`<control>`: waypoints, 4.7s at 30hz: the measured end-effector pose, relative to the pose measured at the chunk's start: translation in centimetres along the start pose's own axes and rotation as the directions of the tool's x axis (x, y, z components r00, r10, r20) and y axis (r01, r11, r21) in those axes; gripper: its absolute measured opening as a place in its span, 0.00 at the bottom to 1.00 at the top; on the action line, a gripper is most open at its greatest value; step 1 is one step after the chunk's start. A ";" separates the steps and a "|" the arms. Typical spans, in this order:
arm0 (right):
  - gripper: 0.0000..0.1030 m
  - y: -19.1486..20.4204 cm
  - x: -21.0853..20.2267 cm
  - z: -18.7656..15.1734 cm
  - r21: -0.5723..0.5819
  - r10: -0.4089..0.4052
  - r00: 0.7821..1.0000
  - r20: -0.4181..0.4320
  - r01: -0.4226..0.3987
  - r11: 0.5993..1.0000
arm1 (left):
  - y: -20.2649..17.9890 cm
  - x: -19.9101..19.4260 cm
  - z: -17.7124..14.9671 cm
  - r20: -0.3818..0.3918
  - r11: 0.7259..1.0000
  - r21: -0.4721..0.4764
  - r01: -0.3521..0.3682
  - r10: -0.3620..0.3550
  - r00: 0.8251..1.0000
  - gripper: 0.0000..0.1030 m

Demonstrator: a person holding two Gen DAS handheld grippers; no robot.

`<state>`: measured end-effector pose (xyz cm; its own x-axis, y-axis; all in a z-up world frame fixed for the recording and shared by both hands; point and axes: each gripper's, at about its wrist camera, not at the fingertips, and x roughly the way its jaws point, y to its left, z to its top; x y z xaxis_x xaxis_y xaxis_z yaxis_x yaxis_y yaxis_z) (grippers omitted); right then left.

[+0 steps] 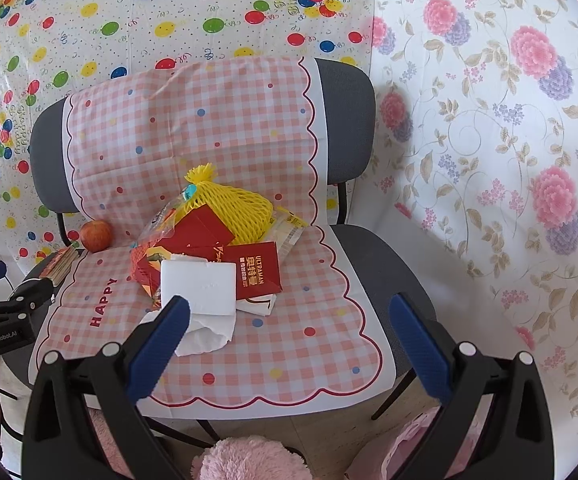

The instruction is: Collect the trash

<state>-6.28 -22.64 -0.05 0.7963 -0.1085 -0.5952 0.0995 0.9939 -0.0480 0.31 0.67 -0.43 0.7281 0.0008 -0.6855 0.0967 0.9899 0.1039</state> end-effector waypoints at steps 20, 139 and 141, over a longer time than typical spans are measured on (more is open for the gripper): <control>0.95 0.0 0.1 0.0 0.002 -0.004 1.000 -0.003 0.004 1.000 | 0.2 -0.2 0.3 -0.001 1.000 -0.003 -0.001 0.001 1.000 0.94; 0.18 -7.8 4.0 -5.3 0.124 0.091 0.993 0.073 -0.100 0.987 | -3.6 5.7 0.0 0.072 0.940 0.056 0.337 -0.341 0.937 0.06; 0.18 -8.3 3.2 -5.3 0.140 0.078 0.993 0.087 -0.089 0.986 | -3.2 3.5 1.1 0.119 0.948 0.067 0.311 -0.317 0.941 0.06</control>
<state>-7.73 -31.13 -5.86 0.8507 -0.0325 -0.5247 0.1108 0.9868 0.1186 3.32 -2.65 -2.34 0.7351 -0.3298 -0.5924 0.3635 0.9292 -0.0662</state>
